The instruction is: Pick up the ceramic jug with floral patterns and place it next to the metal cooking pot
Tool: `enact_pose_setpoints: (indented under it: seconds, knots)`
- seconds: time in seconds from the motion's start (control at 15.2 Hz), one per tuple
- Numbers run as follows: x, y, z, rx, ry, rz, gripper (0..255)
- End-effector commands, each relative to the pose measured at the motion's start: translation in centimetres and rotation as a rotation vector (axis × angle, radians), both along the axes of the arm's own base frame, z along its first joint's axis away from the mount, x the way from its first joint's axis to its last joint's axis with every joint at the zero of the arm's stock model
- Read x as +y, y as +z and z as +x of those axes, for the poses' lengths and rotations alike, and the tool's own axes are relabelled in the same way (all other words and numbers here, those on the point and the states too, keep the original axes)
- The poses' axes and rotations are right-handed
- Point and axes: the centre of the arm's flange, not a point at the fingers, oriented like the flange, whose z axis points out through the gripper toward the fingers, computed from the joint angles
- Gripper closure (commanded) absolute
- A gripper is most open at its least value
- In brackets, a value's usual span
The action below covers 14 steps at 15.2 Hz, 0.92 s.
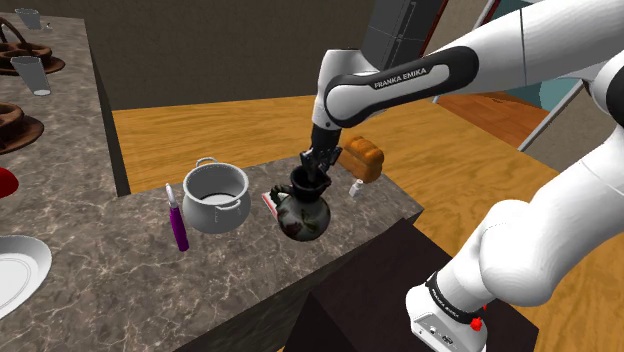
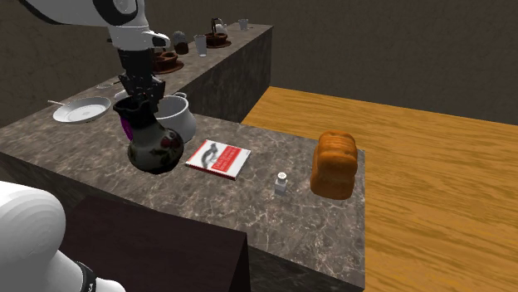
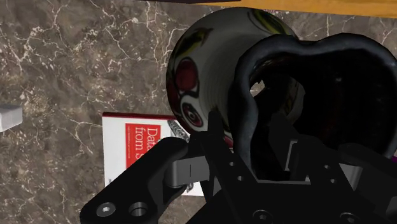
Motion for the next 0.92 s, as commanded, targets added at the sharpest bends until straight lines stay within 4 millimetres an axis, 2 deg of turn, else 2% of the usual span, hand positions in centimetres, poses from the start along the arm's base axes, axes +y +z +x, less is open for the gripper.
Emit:
enact_pose_setpoints:
  seconds: [0.0, 0.86]
  knots:
    - [0.0, -0.9, 0.1, -0.004, 0.0, 0.001, 255]
    - [0.0, -7.8, 0.1, -0.004, 0.0, 0.001, 255]
